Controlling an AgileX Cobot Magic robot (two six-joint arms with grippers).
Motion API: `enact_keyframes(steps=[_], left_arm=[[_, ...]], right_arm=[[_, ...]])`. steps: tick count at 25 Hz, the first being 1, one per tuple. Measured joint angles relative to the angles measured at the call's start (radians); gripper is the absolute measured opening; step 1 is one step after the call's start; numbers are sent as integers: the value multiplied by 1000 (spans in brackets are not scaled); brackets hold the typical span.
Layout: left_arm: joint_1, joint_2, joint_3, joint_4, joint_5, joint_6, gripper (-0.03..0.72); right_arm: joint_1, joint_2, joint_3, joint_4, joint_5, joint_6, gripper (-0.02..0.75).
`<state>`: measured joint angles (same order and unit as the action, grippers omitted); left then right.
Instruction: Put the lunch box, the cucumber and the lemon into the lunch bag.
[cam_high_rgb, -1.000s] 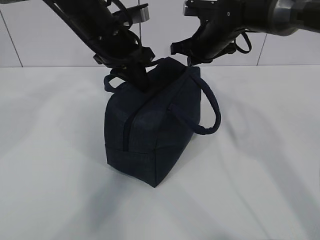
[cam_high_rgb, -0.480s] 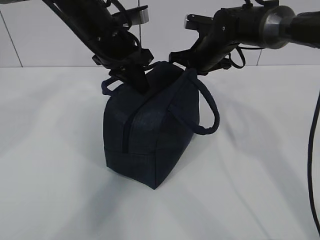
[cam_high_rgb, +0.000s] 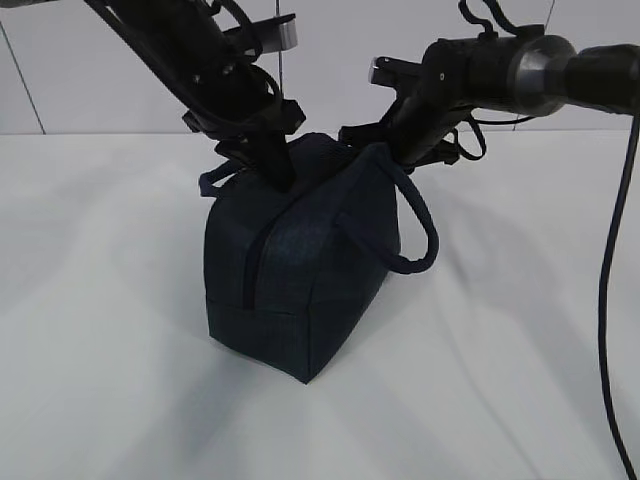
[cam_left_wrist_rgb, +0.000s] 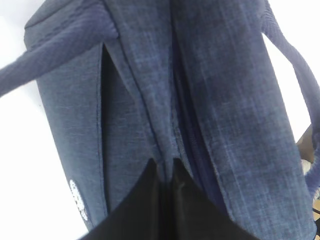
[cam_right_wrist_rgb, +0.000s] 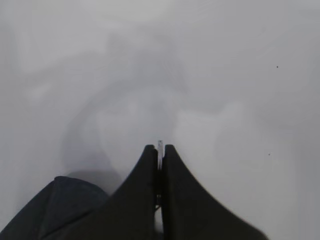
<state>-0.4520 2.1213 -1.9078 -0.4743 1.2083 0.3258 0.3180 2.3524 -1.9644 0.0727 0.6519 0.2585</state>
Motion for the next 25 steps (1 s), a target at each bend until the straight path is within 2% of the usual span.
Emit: enact_keyframes(steps=[5,18,25], left_arm=[[0,0,0,0,2,0,-10],[0,0,0,1,5,0,-10],[0,0,0,1,5,0,-10]], right_arm=[[0,2,-30,-29,62,0,0],[0,26,-74,-20,98,-12,0],[0,34,-193,-73,251,-95,8]])
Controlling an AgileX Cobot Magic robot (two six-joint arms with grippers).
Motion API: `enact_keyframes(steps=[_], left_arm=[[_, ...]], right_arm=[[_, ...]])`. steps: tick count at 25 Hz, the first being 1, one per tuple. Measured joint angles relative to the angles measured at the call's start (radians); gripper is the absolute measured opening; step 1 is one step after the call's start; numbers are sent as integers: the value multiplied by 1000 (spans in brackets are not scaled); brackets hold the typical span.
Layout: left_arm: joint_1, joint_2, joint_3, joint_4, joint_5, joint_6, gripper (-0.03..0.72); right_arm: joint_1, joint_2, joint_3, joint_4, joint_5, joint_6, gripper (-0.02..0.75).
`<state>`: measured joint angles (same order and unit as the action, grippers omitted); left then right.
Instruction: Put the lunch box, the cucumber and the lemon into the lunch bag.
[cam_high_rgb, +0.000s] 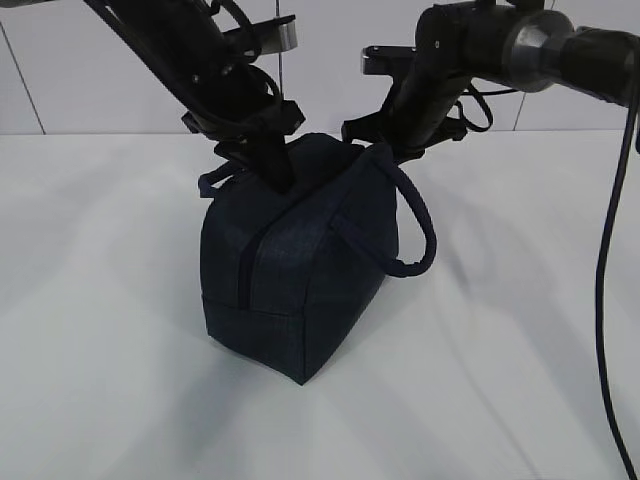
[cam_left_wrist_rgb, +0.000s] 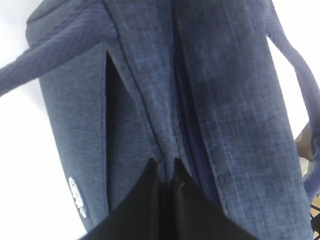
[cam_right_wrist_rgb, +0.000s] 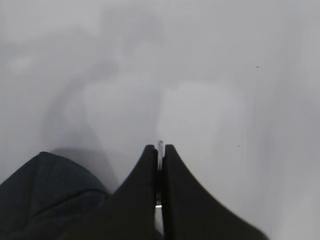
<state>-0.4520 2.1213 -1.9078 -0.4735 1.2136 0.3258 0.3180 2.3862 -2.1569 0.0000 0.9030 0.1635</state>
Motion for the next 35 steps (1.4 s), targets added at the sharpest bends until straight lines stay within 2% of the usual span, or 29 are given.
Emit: enact_keyframes(steps=[4,9,12,15,17,20,22,25,29,35], left_arm=[[0,0,0,2,0,-2,-10],[0,0,0,10,0,-28,-8],[0,-2,0,49,0,-67,5],[0,-8,0,130,0,-119,71],[-2,-8,0,178,0,-144,161],[-2,-8,0,203,0,-168,344],[-2,-12,0,209,2,-175,424],[-2,-43,0,220,8,-176,458],[-2,-117,0,236,17,-180,463],[-2,-209,0,318,24,-210,447]], right_arm=[[0,1,-70,-31,58,-4,98],[0,1,-181,-101,173,16,293],[0,1,-268,-124,268,32,346],[0,1,-346,-148,329,34,360],[0,-1,-379,-150,336,38,362],[0,-15,-385,-134,345,40,362],[0,-28,-385,-124,349,40,362],[0,-63,-385,-118,350,40,362],[0,-134,-361,-99,352,36,362],[0,-304,-142,-51,352,6,362]])
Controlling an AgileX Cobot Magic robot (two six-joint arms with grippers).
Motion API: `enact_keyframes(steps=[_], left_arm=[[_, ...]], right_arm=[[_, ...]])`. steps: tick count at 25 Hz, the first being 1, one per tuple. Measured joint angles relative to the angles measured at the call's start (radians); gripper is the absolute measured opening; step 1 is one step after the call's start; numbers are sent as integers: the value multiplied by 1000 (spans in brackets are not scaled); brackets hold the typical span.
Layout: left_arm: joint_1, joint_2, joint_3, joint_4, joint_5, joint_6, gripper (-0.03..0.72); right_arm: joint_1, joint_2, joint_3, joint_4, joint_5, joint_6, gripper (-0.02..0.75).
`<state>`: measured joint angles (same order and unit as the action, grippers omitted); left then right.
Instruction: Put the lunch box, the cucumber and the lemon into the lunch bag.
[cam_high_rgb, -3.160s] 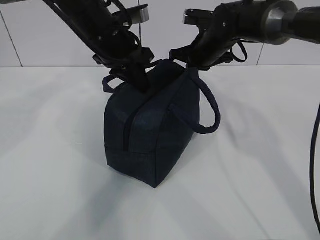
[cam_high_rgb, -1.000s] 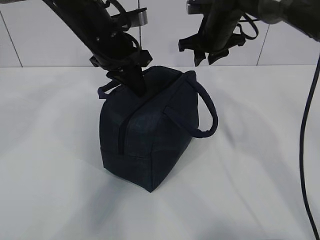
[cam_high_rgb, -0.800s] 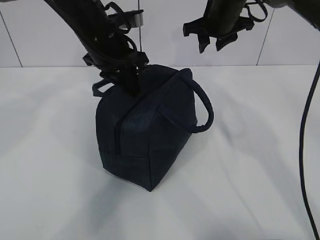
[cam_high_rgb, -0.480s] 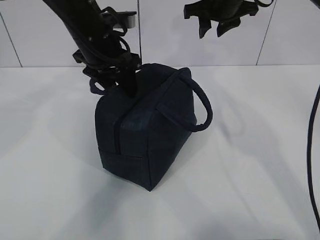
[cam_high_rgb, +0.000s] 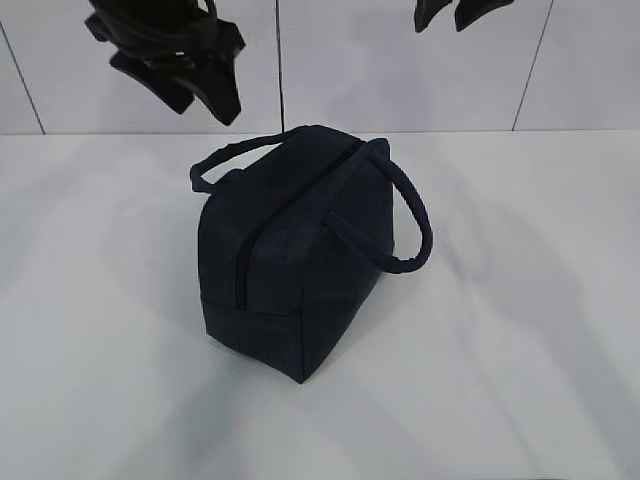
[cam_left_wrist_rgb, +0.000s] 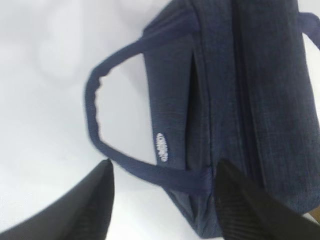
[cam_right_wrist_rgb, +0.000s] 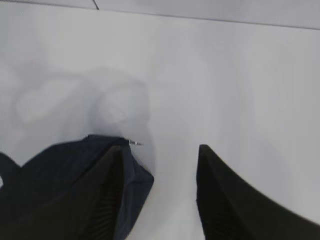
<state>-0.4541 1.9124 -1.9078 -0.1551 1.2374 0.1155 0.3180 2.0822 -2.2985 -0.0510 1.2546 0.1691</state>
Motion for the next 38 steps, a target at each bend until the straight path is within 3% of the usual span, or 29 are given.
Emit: enact_keyframes(steps=[10,24,31,38], left_arm=[[0,-242,91,44,8,-30,374],[0,-676,404,48,20,-32,257],[0,-941,548,48,24,-32,239],[0,-1183,704,48,20,-32,238]], right_arm=[[0,-373,452,2,0,-32,362],[0,-914,973,2,0,-65,362],[0,-1242,1167,2,0,-89,362],[0,-1496,1224,2,11,-90,362]])
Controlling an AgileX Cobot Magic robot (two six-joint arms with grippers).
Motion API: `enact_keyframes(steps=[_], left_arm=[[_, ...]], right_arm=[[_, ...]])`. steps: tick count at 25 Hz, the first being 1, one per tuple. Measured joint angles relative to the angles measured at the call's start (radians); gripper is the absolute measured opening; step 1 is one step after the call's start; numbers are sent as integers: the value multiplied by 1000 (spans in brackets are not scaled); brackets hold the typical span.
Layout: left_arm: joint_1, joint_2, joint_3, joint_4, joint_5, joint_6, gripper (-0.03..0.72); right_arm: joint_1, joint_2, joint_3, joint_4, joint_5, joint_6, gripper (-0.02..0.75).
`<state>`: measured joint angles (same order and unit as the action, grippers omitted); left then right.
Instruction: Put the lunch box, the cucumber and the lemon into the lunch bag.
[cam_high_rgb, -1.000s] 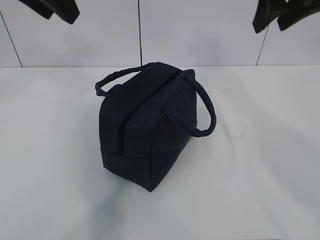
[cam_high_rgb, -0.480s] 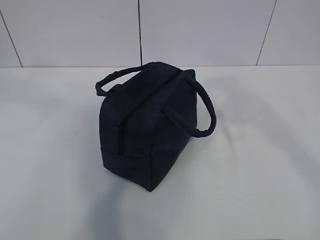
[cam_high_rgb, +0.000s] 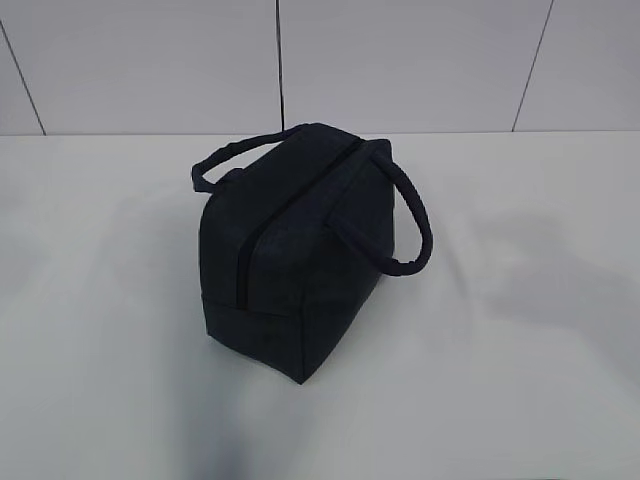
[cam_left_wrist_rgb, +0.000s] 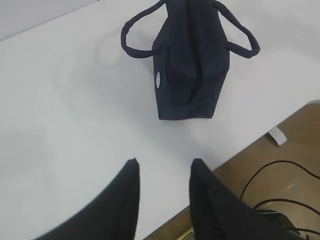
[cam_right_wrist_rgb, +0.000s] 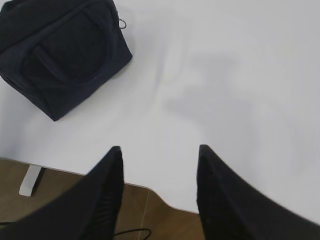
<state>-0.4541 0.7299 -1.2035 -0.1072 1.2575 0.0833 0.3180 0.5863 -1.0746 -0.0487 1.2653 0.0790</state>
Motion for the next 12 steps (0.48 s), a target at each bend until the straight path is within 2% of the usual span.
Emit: enact_keyframes(steps=[8,12], left_arm=[[0,-241,152,-12,4,0,238],[0,-332,223,-65,5,0,236]], right_arm=[[0,-170,74,2,6,0,362],[0,-255,149,4,6,0,362]])
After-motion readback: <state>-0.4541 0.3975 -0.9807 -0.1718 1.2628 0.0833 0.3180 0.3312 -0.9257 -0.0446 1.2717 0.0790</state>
